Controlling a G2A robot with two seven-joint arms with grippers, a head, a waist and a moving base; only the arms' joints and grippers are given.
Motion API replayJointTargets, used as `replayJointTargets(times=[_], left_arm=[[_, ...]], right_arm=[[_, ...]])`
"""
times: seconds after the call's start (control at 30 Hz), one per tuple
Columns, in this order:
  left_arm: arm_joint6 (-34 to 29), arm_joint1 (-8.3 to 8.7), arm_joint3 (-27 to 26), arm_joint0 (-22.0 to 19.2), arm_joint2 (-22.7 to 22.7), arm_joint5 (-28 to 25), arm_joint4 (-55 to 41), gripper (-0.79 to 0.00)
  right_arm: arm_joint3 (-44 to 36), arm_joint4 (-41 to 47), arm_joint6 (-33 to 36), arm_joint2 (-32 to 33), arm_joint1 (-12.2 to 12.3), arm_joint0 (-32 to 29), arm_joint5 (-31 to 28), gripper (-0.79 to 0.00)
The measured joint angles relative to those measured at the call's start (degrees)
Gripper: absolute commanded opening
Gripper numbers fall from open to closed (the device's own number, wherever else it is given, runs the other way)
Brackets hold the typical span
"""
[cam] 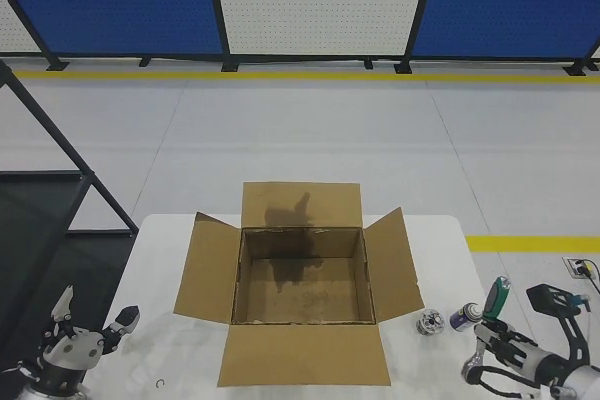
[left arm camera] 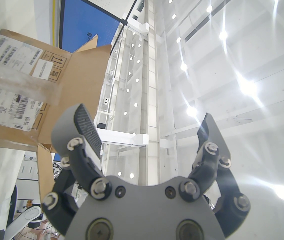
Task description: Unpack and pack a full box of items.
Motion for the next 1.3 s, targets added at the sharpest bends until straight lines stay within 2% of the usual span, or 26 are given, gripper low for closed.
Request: replayJointTargets(times=[0.17, 0.3, 0.5, 0.8, 1.3], left_arm=[[0.0, 0.0, 0.0, 0.0, 0.0, 0.0, 0.0, 0.0], [0.0, 0.0, 0.0, 0.0, 0.0, 0.0, 0.0, 0.0], [0.0, 0.0, 0.0, 0.0, 0.0, 0.0, 0.0, 0.0], [0.0, 0.0, 0.0, 0.0, 0.0, 0.0, 0.0, 0.0], [0.0, 0.0, 0.0, 0.0, 0.0, 0.0, 0.0, 0.0]], right_arm=[[2.1, -2.0, -1.7, -1.4, 0.3, -0.8, 1.7, -0.785], [6.9, -2.3, 0.6, 0.1, 1.0, 0.9, 6.6, -0.785], [14.8, -5.1, 5.2, -0.5, 2.1, 4.0, 10.0, -0.785], [27.9, -10.2, 3.5, -5.9, 3.2, 10.4, 12.3, -0.785], [36.0, -14.4, 3.7, -9.0, 4.6, 14.6, 14.7, -0.785]])
